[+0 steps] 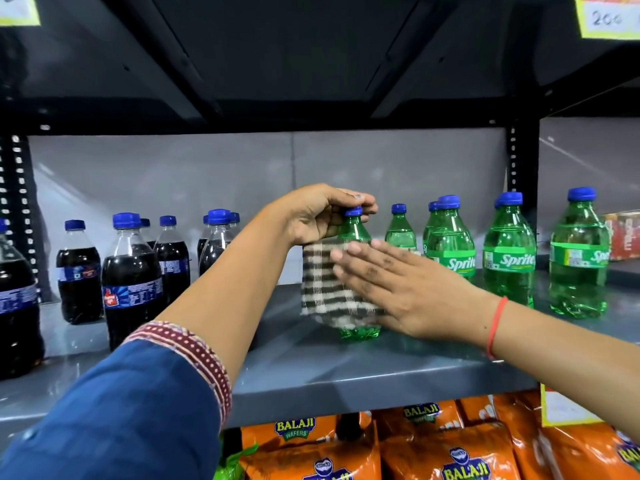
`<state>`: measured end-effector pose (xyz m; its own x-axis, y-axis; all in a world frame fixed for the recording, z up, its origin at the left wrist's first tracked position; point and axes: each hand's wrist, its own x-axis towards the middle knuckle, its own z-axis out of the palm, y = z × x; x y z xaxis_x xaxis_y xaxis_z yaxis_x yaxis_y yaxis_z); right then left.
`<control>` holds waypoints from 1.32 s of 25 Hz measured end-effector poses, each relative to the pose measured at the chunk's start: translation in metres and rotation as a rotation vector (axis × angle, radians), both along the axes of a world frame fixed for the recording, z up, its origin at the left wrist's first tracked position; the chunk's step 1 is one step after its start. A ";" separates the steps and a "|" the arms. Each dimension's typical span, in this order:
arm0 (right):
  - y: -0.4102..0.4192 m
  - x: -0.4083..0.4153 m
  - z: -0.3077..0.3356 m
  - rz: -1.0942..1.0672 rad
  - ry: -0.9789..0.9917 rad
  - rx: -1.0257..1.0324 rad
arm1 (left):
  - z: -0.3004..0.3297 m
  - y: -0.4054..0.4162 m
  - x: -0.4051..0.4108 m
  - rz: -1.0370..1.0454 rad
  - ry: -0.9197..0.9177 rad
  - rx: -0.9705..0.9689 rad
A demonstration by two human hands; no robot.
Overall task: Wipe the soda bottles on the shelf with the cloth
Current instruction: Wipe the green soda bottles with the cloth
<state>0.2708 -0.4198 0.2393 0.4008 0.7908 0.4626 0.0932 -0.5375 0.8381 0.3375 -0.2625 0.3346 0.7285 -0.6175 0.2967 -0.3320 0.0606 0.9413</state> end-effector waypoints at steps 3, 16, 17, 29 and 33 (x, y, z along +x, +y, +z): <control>-0.003 0.002 -0.006 0.003 0.003 -0.167 | 0.000 0.000 0.000 0.009 0.002 0.001; 0.000 0.003 -0.003 0.031 -0.002 -0.112 | 0.000 0.001 -0.001 0.008 0.003 0.014; -0.002 0.003 -0.007 0.034 0.001 -0.183 | 0.000 0.001 -0.001 0.011 0.005 0.007; -0.005 0.002 0.012 0.057 -0.003 -0.030 | 0.000 0.000 -0.003 0.003 0.011 0.027; -0.005 -0.004 -0.016 0.125 0.068 -0.138 | 0.000 0.003 -0.004 0.034 -0.012 0.036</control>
